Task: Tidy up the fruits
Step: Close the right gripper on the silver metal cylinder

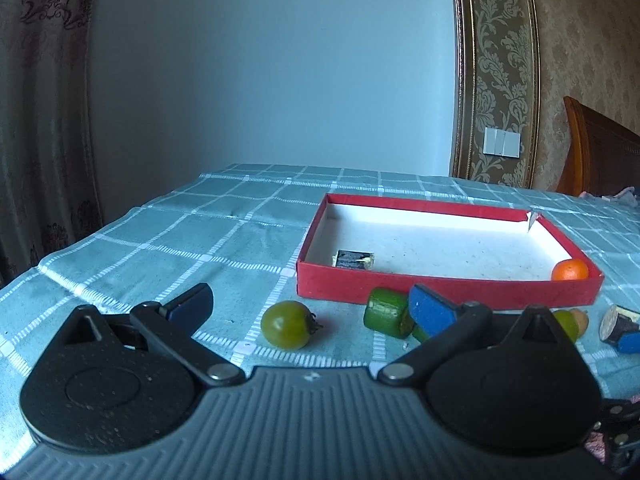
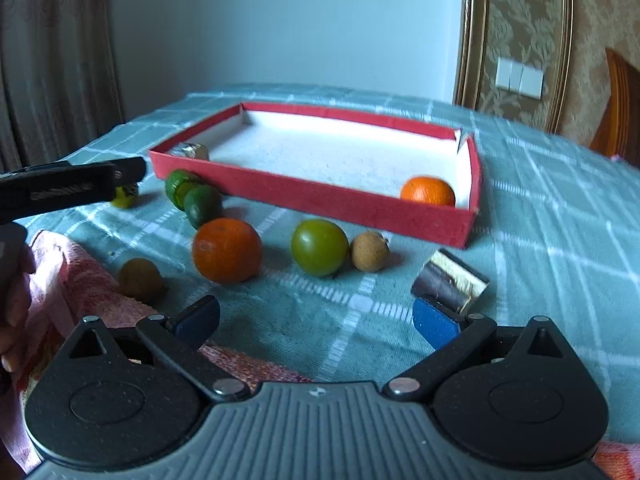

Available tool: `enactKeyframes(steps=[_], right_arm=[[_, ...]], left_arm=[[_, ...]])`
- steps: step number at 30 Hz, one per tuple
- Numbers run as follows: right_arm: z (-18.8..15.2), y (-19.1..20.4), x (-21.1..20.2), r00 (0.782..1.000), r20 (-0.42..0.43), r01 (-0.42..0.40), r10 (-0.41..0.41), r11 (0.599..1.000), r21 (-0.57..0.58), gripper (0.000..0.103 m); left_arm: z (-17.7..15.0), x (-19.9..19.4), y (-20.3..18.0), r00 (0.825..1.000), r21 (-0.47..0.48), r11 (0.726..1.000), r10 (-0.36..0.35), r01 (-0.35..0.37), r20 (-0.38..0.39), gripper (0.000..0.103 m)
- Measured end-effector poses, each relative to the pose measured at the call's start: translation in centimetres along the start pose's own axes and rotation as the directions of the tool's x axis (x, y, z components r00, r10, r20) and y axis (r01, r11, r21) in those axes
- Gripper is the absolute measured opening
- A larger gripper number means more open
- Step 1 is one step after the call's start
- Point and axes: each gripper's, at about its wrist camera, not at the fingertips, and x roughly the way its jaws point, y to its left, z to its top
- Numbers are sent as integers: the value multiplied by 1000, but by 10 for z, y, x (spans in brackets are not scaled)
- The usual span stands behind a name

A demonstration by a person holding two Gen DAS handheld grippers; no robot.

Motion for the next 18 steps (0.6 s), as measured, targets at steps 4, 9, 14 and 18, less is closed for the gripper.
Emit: enactKeyframes(steps=[4, 9, 14, 18], right_arm=[[-1, 5, -21, 998, 66, -24, 24, 1000, -9, 103], [-1, -4, -52, 989, 145, -30, 27, 999, 17, 103], [-4, -27, -70, 981, 183, 60, -72, 996, 68, 103], [-1, -41, -64, 980, 158, 113, -123, 991, 72, 91]], left_arm=[[-1, 1, 1, 1000, -8, 1000, -1, 1, -6, 103], [0, 1, 3, 1000, -16, 1000, -4, 4, -5, 103], [0, 0, 4, 1000, -16, 1000, -13, 13, 0, 103], [-1, -1, 4, 1000, -20, 1000, -12, 12, 4, 103]])
